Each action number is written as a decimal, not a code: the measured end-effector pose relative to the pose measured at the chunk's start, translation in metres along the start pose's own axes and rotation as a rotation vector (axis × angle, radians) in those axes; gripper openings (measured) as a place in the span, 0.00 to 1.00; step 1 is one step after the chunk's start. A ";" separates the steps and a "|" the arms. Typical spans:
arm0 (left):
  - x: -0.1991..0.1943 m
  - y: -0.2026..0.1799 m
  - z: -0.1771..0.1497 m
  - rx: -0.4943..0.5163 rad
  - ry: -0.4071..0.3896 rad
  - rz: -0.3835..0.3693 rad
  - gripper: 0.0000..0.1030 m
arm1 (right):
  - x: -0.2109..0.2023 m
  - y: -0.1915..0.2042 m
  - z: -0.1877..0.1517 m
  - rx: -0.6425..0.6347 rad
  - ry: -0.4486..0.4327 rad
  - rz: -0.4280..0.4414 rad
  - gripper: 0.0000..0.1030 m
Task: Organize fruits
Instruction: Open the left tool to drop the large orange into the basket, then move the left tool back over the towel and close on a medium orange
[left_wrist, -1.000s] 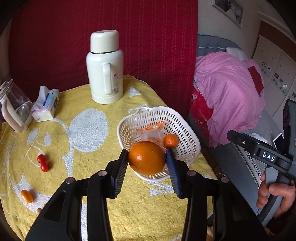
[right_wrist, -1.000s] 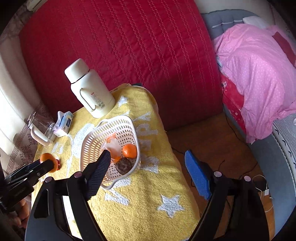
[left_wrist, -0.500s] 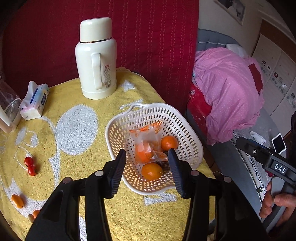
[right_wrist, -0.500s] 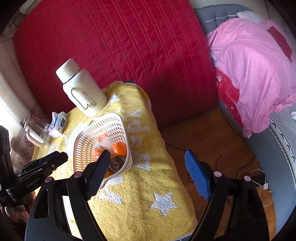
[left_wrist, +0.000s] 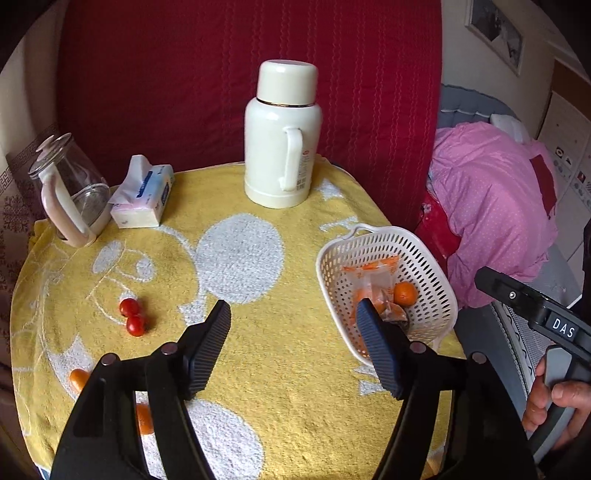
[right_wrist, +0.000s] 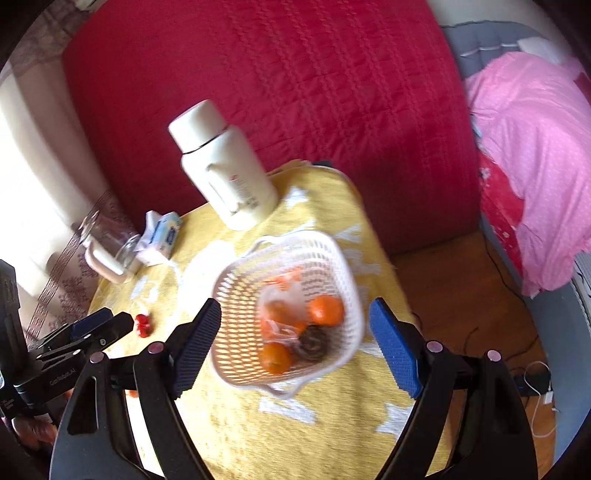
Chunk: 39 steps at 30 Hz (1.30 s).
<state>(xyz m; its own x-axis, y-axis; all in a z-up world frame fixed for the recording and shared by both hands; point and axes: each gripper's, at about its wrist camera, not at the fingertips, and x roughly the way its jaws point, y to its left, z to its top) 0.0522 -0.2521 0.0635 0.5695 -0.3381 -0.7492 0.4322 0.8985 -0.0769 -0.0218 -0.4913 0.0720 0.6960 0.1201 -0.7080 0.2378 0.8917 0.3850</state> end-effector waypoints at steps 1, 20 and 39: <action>-0.003 0.006 -0.001 -0.009 -0.001 0.008 0.68 | 0.002 0.006 0.000 -0.008 0.003 0.007 0.81; -0.055 0.119 -0.033 -0.157 -0.020 0.146 0.68 | 0.026 0.104 -0.029 -0.104 0.062 0.112 0.81; -0.051 0.221 -0.085 -0.250 0.072 0.240 0.68 | 0.048 0.172 -0.065 -0.166 0.136 0.128 0.81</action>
<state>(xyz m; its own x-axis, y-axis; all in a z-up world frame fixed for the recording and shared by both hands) 0.0591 -0.0126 0.0286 0.5798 -0.0959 -0.8091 0.1021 0.9938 -0.0447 0.0087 -0.3033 0.0655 0.6130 0.2838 -0.7374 0.0313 0.9238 0.3816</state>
